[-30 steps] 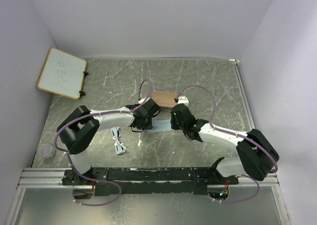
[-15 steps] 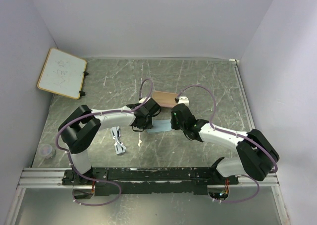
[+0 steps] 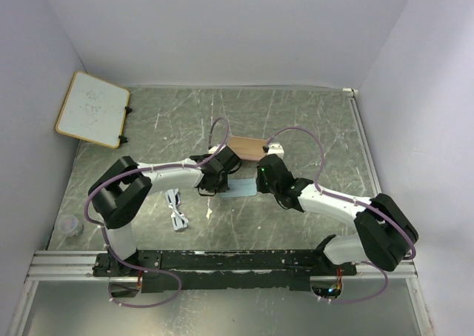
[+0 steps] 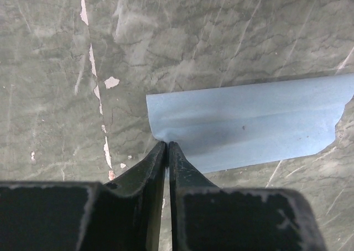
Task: Organize the sunglasses
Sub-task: Adjust the glasses cleaning cloth at the center of the board.
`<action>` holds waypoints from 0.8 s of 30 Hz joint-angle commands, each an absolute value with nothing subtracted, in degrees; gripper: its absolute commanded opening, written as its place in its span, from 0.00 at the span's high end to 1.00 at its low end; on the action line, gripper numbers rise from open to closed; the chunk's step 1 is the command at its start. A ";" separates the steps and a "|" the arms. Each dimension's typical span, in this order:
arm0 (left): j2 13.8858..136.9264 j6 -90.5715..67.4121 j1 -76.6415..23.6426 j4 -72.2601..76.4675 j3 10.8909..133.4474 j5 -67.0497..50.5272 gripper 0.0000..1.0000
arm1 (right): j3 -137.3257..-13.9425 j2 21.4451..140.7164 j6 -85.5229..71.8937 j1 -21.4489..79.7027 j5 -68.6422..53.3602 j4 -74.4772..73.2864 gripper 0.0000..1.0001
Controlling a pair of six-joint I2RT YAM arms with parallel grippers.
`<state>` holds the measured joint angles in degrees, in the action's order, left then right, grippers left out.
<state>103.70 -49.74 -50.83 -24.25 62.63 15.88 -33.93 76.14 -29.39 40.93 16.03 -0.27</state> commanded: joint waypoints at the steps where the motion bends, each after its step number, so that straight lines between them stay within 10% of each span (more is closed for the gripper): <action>1: 105.82 -49.51 -51.57 -24.69 62.97 14.48 0.84 | -33.12 75.19 -29.53 40.67 16.64 0.53 0.79; 24: 103.81 -45.12 -51.91 -26.80 62.66 18.93 0.93 | -34.61 78.63 -28.84 40.54 14.59 -0.12 0.79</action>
